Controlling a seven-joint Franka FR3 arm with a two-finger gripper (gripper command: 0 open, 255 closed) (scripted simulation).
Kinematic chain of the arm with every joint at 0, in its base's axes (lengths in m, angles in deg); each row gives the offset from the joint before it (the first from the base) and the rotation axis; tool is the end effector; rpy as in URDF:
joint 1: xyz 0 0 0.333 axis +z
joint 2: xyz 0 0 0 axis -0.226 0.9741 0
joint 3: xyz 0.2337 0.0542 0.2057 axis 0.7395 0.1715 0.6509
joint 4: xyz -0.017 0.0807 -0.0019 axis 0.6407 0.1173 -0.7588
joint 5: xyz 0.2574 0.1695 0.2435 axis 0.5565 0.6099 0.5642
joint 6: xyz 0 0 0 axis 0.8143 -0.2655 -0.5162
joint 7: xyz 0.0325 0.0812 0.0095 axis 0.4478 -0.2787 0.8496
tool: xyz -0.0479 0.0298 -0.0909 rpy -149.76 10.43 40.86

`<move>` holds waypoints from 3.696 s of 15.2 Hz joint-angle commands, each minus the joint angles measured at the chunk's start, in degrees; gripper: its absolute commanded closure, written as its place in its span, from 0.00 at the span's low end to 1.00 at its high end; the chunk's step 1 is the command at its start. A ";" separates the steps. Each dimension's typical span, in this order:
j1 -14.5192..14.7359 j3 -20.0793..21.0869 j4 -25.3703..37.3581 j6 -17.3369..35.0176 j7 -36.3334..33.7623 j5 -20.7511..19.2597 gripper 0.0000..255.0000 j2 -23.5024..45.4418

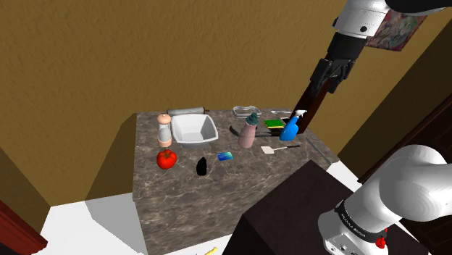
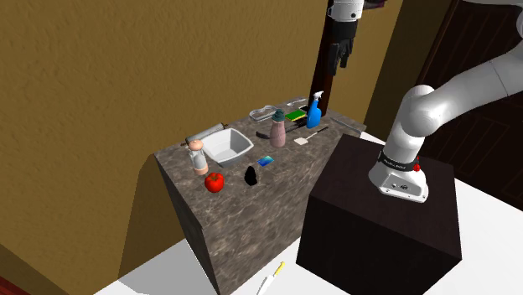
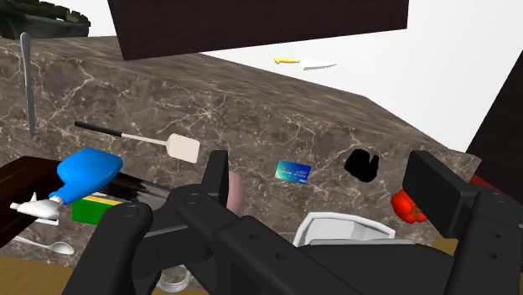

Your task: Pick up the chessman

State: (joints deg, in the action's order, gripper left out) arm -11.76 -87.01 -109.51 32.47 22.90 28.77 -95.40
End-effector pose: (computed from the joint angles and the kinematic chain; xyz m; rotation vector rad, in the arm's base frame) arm 0.2979 0.0162 0.5733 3.1264 -0.1870 -0.0795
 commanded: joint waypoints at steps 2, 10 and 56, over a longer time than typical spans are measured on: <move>0.14 0.55 -1.25 1.99 -0.70 0.43 0.00 0.63; 1.31 5.14 -8.41 18.65 -6.07 3.49 0.00 9.22; 10.58 7.24 19.66 68.51 -37.15 -14.26 1.00 84.88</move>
State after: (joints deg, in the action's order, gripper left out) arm -1.18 -79.77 -89.86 100.95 -14.25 14.52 -10.56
